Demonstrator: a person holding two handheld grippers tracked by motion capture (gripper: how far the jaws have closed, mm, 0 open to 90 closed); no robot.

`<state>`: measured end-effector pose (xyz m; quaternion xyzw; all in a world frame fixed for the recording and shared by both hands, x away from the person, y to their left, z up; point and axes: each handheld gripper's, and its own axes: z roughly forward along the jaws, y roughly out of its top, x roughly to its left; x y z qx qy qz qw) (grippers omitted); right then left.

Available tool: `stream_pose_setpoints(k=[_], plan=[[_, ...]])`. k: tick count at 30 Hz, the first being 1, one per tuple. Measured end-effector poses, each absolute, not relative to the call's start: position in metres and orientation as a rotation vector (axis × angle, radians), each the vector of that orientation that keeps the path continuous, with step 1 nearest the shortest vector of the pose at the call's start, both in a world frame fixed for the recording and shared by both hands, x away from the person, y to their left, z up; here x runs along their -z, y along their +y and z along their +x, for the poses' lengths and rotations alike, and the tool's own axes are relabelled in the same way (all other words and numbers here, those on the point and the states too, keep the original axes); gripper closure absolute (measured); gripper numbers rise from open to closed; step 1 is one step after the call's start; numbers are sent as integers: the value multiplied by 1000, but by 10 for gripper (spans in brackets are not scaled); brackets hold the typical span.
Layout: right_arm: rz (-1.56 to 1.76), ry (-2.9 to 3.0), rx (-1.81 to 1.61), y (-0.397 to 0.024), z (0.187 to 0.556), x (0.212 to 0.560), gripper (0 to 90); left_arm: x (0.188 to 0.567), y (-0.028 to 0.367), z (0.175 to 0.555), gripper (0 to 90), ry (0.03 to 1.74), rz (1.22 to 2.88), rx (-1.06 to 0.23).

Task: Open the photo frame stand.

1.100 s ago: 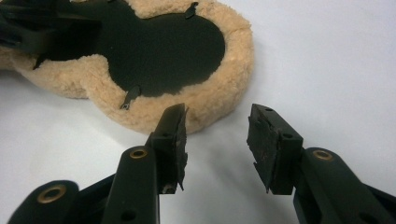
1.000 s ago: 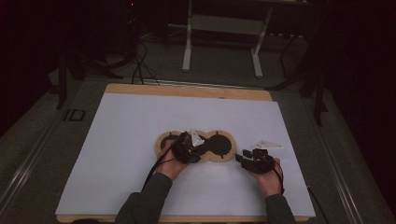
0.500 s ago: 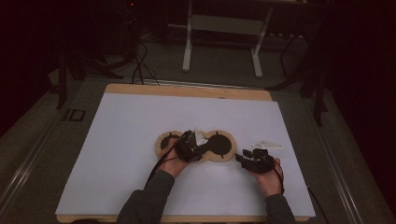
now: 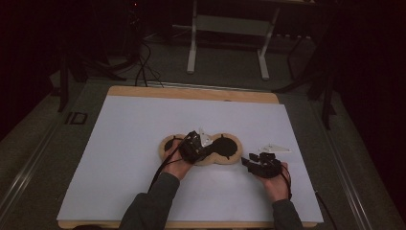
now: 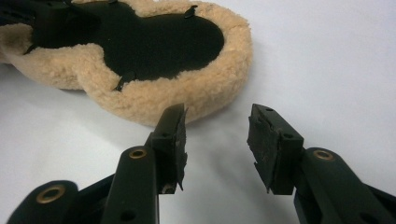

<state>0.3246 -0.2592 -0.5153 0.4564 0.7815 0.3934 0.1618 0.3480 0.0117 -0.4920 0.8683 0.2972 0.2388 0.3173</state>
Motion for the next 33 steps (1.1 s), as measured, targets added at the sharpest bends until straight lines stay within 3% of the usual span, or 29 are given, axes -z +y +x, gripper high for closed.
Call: stream_pose_setpoints(k=[23,33], plan=[[1305,2225,-1168,-253,325,507,510,488,28,348,702,836,2156,-578],[1317,2284,-1216,-247,332,496,414,485,35,348,704,856,2106,-559]])
